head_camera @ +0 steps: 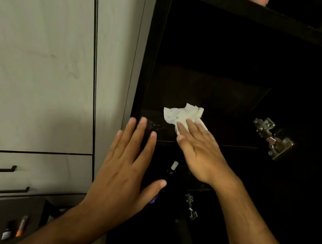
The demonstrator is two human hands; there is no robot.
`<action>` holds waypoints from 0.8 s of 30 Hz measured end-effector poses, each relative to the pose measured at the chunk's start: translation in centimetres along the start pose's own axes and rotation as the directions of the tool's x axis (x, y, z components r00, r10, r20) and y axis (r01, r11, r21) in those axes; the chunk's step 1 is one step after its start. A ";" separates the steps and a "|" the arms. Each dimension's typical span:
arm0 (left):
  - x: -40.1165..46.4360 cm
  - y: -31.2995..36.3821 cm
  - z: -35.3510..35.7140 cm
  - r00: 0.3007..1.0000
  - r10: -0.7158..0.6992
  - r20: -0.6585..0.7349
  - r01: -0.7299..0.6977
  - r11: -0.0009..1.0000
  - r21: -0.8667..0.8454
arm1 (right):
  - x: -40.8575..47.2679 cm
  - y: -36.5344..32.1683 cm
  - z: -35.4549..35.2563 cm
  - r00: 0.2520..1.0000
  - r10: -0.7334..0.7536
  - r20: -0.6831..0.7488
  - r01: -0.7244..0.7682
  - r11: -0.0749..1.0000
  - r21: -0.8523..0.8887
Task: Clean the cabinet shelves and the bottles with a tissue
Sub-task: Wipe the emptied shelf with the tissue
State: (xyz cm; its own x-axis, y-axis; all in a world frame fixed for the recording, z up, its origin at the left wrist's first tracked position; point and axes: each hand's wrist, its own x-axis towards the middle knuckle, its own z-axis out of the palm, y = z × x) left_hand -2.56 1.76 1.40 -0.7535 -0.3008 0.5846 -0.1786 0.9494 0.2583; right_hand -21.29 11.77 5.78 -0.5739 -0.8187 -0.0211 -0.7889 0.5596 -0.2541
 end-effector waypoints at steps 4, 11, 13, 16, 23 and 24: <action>0.0 -1.8 0.0 0.999 -0.039 -0.018 0.040 0.997 0.065 | -1.0 1.9 -1.0 0.998 0.063 0.032 -0.063 0.998 0.015; -0.1 -4.2 2.0 0.998 -0.056 0.031 0.052 0.989 0.136 | 2.8 -1.5 -0.2 0.995 0.100 -0.006 -0.101 0.992 -0.075; -0.4 -4.6 2.6 0.998 -0.051 0.026 0.048 0.992 0.118 | 1.2 -2.2 0.2 1.000 0.007 0.012 -0.007 0.999 -0.048; -0.4 -5.1 2.8 0.999 -0.041 0.019 0.039 0.995 0.097 | -0.9 -0.9 0.1 0.999 -0.012 0.036 0.012 1.000 -0.009; -0.3 -5.4 3.0 1.000 -0.005 -0.015 0.005 0.999 0.043 | 3.6 -0.3 -0.4 0.979 0.205 -0.009 -0.205 0.973 -0.104; -0.2 -5.3 3.0 1.000 -0.005 -0.025 0.005 1.000 0.025 | 3.8 -1.3 -0.1 0.977 0.214 -0.016 -0.215 0.972 -0.098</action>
State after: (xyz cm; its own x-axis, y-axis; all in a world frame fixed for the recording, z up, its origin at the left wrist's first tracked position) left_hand -3.33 -2.96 -2.42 -0.7367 -0.3074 0.6024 -0.1983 0.9498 0.2421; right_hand -22.51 7.92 6.15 -0.7330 -0.6776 -0.0595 -0.6649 0.7322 -0.1478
